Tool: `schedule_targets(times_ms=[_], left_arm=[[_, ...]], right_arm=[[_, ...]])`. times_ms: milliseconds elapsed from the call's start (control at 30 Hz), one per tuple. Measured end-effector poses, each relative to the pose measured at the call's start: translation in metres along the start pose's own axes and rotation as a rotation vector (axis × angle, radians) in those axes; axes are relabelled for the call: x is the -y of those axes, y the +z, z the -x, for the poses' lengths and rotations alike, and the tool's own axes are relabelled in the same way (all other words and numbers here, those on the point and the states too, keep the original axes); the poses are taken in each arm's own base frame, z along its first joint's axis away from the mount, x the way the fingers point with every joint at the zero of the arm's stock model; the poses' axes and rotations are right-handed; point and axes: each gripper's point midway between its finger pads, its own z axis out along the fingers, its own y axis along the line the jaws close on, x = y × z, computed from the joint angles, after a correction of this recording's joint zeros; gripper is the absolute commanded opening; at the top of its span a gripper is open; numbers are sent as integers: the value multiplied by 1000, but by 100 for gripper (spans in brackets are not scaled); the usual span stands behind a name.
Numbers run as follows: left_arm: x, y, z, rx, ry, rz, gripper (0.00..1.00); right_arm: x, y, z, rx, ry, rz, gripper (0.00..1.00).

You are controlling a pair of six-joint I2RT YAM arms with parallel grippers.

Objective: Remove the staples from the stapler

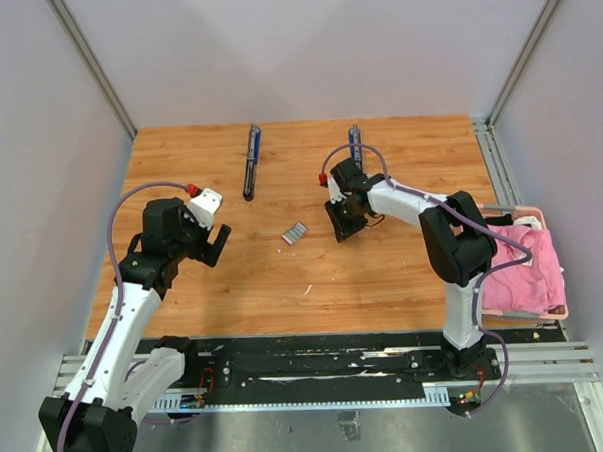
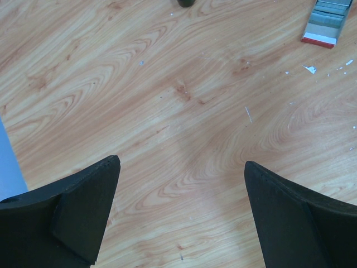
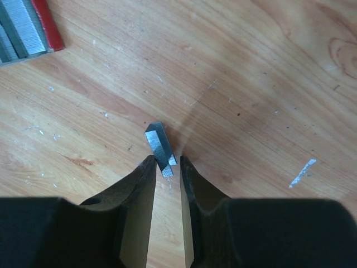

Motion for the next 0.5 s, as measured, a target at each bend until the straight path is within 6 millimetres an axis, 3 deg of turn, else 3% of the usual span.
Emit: schedule_targets(times_ms=[500], left_arm=[[0, 0, 0, 1, 0, -1, 98]], right_arm=[[7, -1, -1, -7, -25, -26, 16]])
